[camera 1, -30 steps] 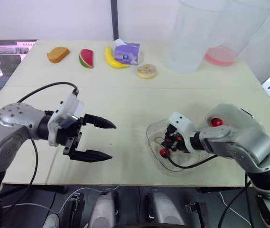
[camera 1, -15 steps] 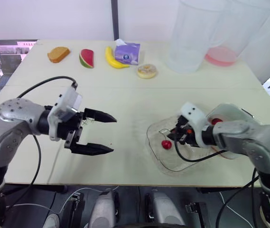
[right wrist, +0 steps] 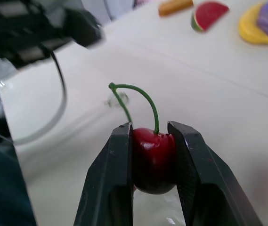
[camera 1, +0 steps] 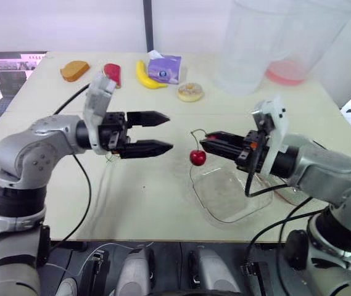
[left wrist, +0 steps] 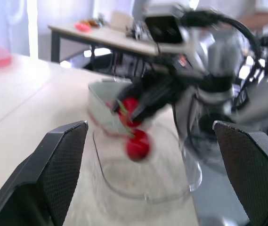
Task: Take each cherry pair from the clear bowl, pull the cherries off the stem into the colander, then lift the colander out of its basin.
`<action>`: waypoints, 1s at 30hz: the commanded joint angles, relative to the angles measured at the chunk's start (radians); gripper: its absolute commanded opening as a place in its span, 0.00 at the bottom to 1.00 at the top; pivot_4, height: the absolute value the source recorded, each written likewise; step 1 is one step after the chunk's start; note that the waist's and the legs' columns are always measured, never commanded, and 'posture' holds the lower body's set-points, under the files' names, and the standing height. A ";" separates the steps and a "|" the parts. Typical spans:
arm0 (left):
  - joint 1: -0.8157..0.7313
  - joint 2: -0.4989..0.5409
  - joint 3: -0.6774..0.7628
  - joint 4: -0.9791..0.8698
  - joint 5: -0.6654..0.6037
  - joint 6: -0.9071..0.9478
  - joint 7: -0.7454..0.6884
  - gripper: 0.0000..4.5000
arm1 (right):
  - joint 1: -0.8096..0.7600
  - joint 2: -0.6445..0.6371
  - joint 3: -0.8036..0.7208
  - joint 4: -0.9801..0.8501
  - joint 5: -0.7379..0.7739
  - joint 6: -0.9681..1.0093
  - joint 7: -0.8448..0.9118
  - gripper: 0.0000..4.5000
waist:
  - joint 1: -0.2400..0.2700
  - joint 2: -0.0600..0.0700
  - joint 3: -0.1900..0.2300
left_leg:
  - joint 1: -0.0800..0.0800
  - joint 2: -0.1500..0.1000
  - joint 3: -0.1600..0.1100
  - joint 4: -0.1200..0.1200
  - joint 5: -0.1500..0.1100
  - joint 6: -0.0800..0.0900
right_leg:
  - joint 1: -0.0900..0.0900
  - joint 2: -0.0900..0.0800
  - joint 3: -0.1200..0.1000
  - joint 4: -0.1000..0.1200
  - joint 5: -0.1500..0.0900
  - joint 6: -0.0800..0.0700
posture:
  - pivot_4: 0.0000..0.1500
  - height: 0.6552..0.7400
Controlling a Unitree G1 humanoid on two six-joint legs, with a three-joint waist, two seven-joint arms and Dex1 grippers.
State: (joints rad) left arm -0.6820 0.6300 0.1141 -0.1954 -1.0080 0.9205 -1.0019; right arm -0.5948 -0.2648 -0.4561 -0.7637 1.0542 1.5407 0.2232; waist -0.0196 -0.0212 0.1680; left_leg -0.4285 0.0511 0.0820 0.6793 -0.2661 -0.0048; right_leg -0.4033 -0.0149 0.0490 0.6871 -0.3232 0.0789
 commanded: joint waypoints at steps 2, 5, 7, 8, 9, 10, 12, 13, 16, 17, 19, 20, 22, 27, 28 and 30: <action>-0.032 -0.086 0.088 0.006 -0.165 0.098 0.199 1.00 | 0.020 0.146 0.038 -0.041 0.034 -0.096 -0.161 0.18 | -0.001 0.001 0.000 | 0.000 0.000 0.000 0.000 0.000 -0.001 | -0.001 0.000 0.000 0.001 0.000 0.000 | 1.00 1.00; -0.008 -0.136 0.107 0.010 -0.224 0.131 0.306 1.00 | 0.037 0.162 0.071 -0.040 0.056 -0.129 -0.216 0.18 | 0.000 0.001 0.000 | 0.000 -0.001 0.000 0.000 0.000 -0.001 | -0.001 -0.001 0.000 0.001 0.000 0.000 | 1.00 1.00; 0.011 -0.164 0.115 0.006 -0.256 0.145 0.362 1.00 | 0.044 0.154 0.083 -0.035 0.078 -0.150 -0.240 0.18 | 0.000 0.001 0.000 | 0.000 -0.001 0.000 0.000 0.000 -0.001 | -0.001 -0.002 0.000 0.001 0.000 0.000 | 1.00 1.00; 0.025 -0.178 0.118 0.002 -0.273 0.149 0.388 1.00 | 0.047 0.150 0.089 -0.031 0.089 -0.161 -0.252 0.18 | 0.000 0.001 0.000 | 0.000 -0.001 0.000 0.000 0.000 -0.001 | -0.001 -0.002 0.000 0.001 0.000 0.000 | 1.00 1.00; 0.036 -0.191 0.124 -0.001 -0.293 0.153 0.417 1.00 | 0.049 0.141 0.095 -0.027 0.099 -0.172 -0.264 0.18 | -0.001 0.001 0.000 | 0.000 -0.001 0.000 0.000 0.000 -0.001 | -0.001 -0.002 0.000 0.001 0.000 0.000 | 1.00 1.00; 0.046 -0.204 0.128 -0.003 -0.312 0.157 0.447 1.00 | 0.050 0.131 0.098 -0.021 0.113 -0.183 -0.276 0.18 | -0.001 0.001 0.000 | 0.000 -0.001 0.000 0.000 0.000 -0.001 | -0.001 -0.002 0.000 0.001 0.000 0.000 | 1.00 1.00; 0.060 -0.220 0.130 -0.011 -0.342 0.163 0.489 1.00 | 0.055 0.105 0.108 -0.014 0.141 -0.203 -0.296 0.18 | -0.001 0.001 0.000 | 0.000 -0.001 0.000 0.000 0.000 -0.001 | -0.001 -0.002 -0.001 0.001 0.000 0.000 | 1.00 1.00; 0.066 -0.223 0.128 -0.019 -0.355 0.165 0.502 1.00 | 0.058 0.094 0.114 -0.011 0.157 -0.212 -0.308 0.18 | -0.001 0.001 0.000 | 0.000 -0.001 0.000 0.000 0.000 -0.001 | -0.001 -0.002 -0.001 0.001 0.000 0.000 | 1.00 1.00; 0.078 -0.235 0.122 -0.027 -0.399 0.167 0.549 1.00 | 0.066 0.057 0.133 -0.002 0.203 -0.244 -0.339 0.18 | -0.001 0.001 0.000 | 0.000 -0.001 0.000 0.000 0.000 -0.001 | -0.001 -0.002 0.000 0.001 0.000 0.000 | 1.00 1.00; 0.080 -0.236 0.120 -0.027 -0.412 0.167 0.562 1.00 | 0.069 0.045 0.140 0.001 0.218 -0.257 -0.350 0.18 | -0.001 0.001 0.000 | 0.000 -0.001 0.000 0.000 0.000 -0.001 | -0.001 -0.002 0.000 0.001 0.000 0.000 | 1.00 1.00; 0.085 -0.242 0.116 -0.030 -0.434 0.162 0.586 1.00 | 0.076 0.016 0.155 0.006 0.249 -0.282 -0.369 0.18 | -0.001 0.001 0.000 | 0.000 -0.001 0.000 0.000 0.000 -0.001 | -0.001 -0.002 0.000 0.001 0.000 0.000 | 1.00 1.00; 0.087 -0.247 0.114 -0.031 -0.445 0.158 0.597 1.00 | 0.079 0.001 0.163 0.010 0.263 -0.294 -0.379 0.18 | -0.001 0.001 0.000 | 0.000 -0.001 0.000 0.000 0.001 -0.001 | -0.001 -0.001 0.000 0.001 0.000 0.000 | 1.00 1.00; 0.090 -0.263 0.113 -0.031 -0.477 0.148 0.629 1.00 | 0.085 -0.027 0.180 0.016 0.290 -0.320 -0.398 0.18 | 0.000 0.001 0.000 | 0.000 -0.001 0.000 0.000 0.001 -0.001 | 0.000 -0.001 0.000 0.001 0.000 0.000 | 1.00 1.00; 0.102 -0.281 0.105 -0.034 -0.519 0.138 0.673 0.88 | 0.094 -0.091 0.223 0.029 0.350 -0.390 -0.440 0.18 | 0.000 0.001 0.000 | 0.000 -0.001 0.000 0.000 0.001 -0.001 | 0.000 -0.001 0.000 0.000 0.000 0.000 | 1.00 1.00; 0.103 -0.282 0.104 -0.033 -0.526 0.138 0.679 0.80 | 0.095 -0.103 0.231 0.031 0.360 -0.403 -0.448 0.18 | 0.000 0.001 0.000 | 0.000 -0.001 0.000 0.000 0.001 -0.001 | 0.000 -0.001 0.000 0.000 0.000 0.000 | 1.00 1.00; 0.107 -0.280 0.098 -0.034 -0.529 0.138 0.681 0.57 | 0.097 -0.128 0.247 0.034 0.379 -0.431 -0.462 0.18 | 0.000 0.001 0.000 | 0.000 -0.001 0.000 0.000 0.001 -0.001 | 0.000 -0.001 0.000 0.000 0.000 0.000 | 1.00 1.00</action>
State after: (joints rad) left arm -0.5734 0.3494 0.2106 -0.2031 -1.5098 1.0741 -0.3227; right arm -0.4922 -0.3798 -0.2127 -0.7184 1.3987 1.1510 -0.2265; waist -0.0197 -0.0206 0.1678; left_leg -0.4285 0.0501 0.0823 0.6794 -0.2656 -0.0057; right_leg -0.4037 -0.0156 0.0491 0.6874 -0.3232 0.0789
